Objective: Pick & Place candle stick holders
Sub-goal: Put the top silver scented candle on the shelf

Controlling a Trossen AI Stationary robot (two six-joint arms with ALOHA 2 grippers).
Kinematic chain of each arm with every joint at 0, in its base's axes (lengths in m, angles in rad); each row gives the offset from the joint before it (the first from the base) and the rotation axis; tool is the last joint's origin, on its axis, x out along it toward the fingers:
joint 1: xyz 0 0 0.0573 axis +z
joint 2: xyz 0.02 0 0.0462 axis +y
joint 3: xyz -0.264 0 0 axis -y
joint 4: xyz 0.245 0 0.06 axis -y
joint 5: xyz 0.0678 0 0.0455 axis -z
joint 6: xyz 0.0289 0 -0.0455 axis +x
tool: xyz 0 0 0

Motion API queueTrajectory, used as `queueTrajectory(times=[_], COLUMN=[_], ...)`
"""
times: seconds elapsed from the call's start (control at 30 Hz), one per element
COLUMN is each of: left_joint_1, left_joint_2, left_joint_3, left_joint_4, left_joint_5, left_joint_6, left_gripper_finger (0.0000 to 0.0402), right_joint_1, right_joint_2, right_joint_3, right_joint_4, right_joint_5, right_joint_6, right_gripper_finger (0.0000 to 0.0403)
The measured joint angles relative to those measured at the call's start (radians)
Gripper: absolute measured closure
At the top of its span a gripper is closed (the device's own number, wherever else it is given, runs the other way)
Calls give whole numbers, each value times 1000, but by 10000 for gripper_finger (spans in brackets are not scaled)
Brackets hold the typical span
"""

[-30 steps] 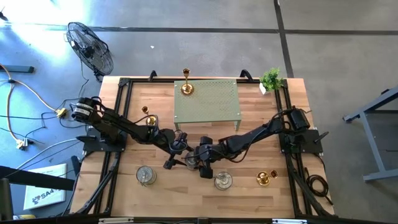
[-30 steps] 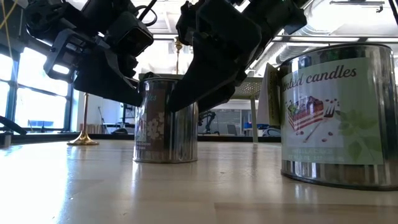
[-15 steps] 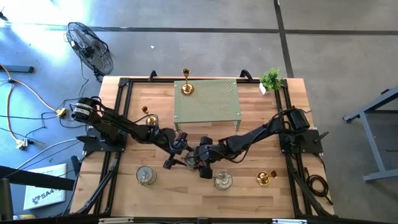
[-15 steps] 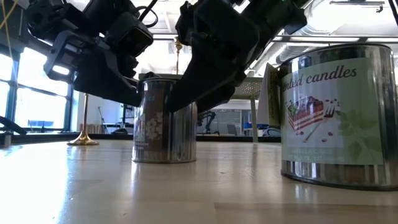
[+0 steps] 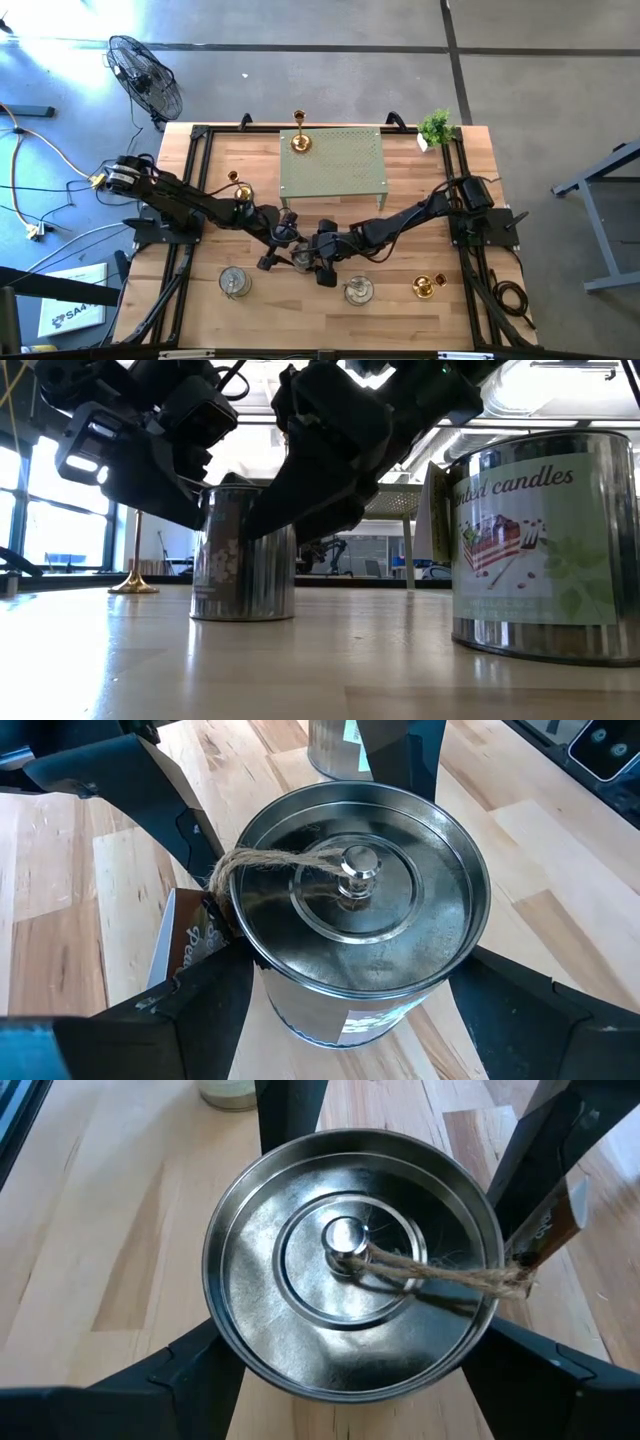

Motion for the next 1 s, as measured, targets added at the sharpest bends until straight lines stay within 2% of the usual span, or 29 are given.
queueTrajectory(times=[0.33, 0.57, 0.67, 0.8, 1.0], left_joint_1=[1, 3, 4, 1, 0], left_joint_2=[-2, -1, -1, -1, -60], left_joint_3=[0, 4, 4, 5, 5], left_joint_4=[-18, -17, -19, -14, -51], left_joint_5=[15, 77, 113, 62, 55], left_joint_6=[52, 113, 132, 132, 182], left_gripper_finger=[89, 10, 24, 43, 26], right_joint_1=[0, -4, -5, -5, -5], right_joint_2=[0, 3, 3, 3, 0], right_joint_3=[0, 0, 0, 0, 0], right_joint_4=[7, 60, 61, 58, 69], right_joint_5=[3, 2, 6, -1, 3], right_joint_6=[-3, 15, 14, -7, -12], right_gripper_finger=[90, 98, 100, 105, 105])
